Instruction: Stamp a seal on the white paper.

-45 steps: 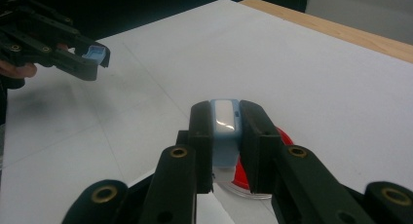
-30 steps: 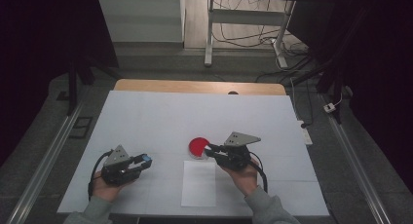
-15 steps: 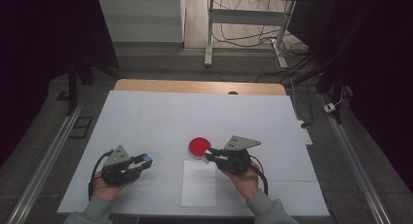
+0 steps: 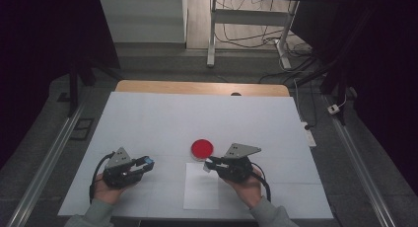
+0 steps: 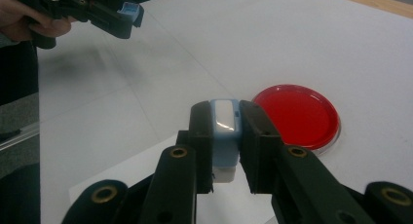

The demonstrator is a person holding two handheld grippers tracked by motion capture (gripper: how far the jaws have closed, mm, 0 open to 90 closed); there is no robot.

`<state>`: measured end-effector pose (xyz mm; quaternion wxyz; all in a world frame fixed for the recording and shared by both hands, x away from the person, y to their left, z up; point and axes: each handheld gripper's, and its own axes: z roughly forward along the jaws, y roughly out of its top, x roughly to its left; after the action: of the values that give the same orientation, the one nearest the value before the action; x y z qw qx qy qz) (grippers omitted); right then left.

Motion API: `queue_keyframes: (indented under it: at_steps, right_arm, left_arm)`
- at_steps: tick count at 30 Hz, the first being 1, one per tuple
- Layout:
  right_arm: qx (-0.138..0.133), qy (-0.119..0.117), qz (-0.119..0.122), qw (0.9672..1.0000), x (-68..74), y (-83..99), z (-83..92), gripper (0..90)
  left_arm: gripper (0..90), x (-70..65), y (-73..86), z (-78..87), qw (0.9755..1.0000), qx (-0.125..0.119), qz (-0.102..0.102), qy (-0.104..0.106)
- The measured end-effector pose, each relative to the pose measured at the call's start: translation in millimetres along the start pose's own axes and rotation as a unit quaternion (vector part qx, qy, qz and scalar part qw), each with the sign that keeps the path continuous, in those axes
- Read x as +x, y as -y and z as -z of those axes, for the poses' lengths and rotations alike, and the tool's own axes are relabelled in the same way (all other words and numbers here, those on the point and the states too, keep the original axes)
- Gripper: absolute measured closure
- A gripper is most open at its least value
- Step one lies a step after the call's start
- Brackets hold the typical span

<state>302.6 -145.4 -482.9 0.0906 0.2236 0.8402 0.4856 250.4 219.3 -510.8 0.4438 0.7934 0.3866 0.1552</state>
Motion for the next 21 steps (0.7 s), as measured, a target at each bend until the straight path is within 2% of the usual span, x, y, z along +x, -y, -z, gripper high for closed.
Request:
queue_keyframes:
  at_steps: [21]
  right_arm:
    - [0.018, -0.026, 0.017, 0.9994, 16.8, 9.1, -4.6, 75.4]
  left_arm:
    - [65.3, 0.2, 0.4, 0.3, 1.0000, 0.000, 0.002, 0.000]
